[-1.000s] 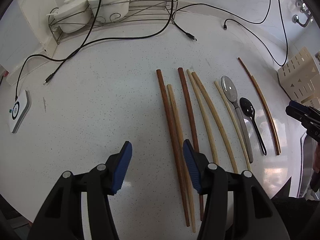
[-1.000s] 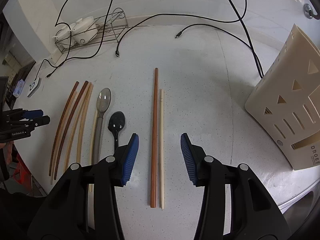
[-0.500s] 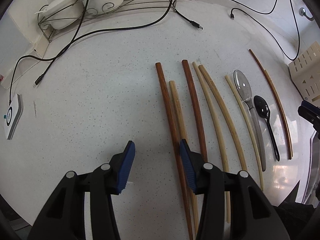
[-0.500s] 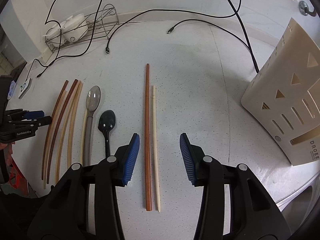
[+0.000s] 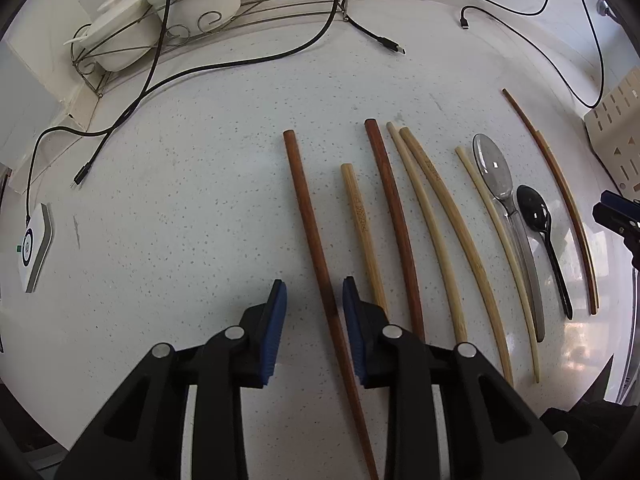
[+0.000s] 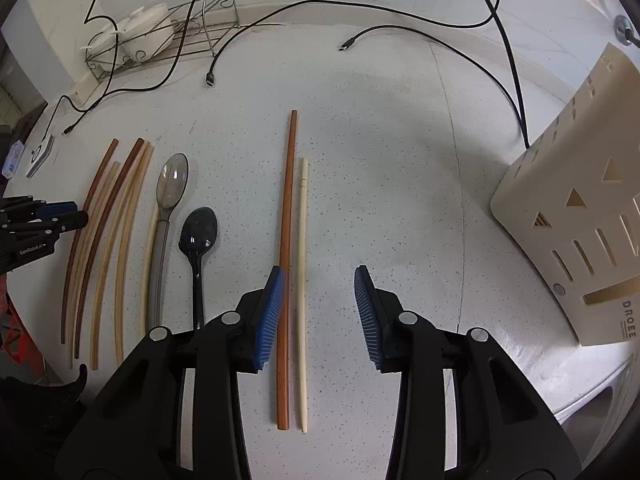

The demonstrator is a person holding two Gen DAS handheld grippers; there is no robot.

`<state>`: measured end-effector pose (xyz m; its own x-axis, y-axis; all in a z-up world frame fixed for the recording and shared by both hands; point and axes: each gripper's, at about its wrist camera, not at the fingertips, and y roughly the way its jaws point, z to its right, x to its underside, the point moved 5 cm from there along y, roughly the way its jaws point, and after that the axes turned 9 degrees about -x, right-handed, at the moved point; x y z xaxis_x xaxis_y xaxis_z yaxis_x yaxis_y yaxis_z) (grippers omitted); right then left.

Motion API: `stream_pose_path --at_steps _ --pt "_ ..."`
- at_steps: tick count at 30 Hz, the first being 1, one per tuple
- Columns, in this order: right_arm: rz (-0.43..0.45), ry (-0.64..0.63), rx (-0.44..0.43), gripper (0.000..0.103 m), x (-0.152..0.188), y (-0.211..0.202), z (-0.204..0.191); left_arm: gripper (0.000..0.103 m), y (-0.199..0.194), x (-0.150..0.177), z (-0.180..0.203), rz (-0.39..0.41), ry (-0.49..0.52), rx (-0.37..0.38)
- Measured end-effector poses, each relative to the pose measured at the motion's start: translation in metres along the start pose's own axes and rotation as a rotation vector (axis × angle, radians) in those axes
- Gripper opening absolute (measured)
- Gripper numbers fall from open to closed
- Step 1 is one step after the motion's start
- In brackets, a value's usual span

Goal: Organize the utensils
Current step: 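Lower the left tool toward a dark brown chopstick while the right tool lowers toward a pale chopstick, then close the left tool on the dark brown chopstick while the right tool closes on the pale chopstick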

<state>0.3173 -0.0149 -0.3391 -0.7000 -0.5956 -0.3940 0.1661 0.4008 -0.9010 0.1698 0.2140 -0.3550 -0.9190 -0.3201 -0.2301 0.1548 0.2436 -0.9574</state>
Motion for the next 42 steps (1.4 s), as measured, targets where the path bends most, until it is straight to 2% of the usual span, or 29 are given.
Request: stream_pose_path --at_steps 1,3,9,18,21,24,27,32,42 --pt "-0.006 -0.008 0.003 0.029 -0.001 0.003 0.000 0.017 0.000 0.000 -0.001 -0.001 0.001 -0.004" --pt "-0.019 -0.016 0.014 0.024 -0.003 0.008 -0.002 0.011 0.001 -0.002 0.002 -0.003 0.004 -0.014" --pt "-0.059 -0.043 0.031 0.024 -0.007 0.020 -0.005 0.006 0.000 0.002 -0.008 -0.012 0.008 -0.009" --pt "-0.109 -0.059 0.020 0.022 -0.008 0.032 -0.009 0.006 0.000 0.006 -0.001 -0.004 0.021 -0.019" --pt "-0.128 -0.055 0.007 0.017 -0.011 0.034 -0.010 0.006 0.000 0.006 0.003 -0.002 0.027 -0.027" --pt "-0.141 -0.061 0.015 0.005 -0.012 0.035 -0.013 0.006 0.000 0.007 0.006 -0.001 0.027 -0.028" --pt "-0.146 -0.057 0.028 0.005 -0.013 0.035 -0.015 0.006 -0.001 0.008 0.007 -0.002 0.026 -0.026" --pt "-0.145 -0.036 -0.001 0.004 -0.013 0.033 -0.013 0.006 0.000 0.006 0.007 -0.004 0.030 -0.018" --pt "-0.098 -0.024 -0.031 0.004 -0.014 0.020 -0.017 0.006 -0.021 0.000 0.004 0.043 0.041 -0.008"
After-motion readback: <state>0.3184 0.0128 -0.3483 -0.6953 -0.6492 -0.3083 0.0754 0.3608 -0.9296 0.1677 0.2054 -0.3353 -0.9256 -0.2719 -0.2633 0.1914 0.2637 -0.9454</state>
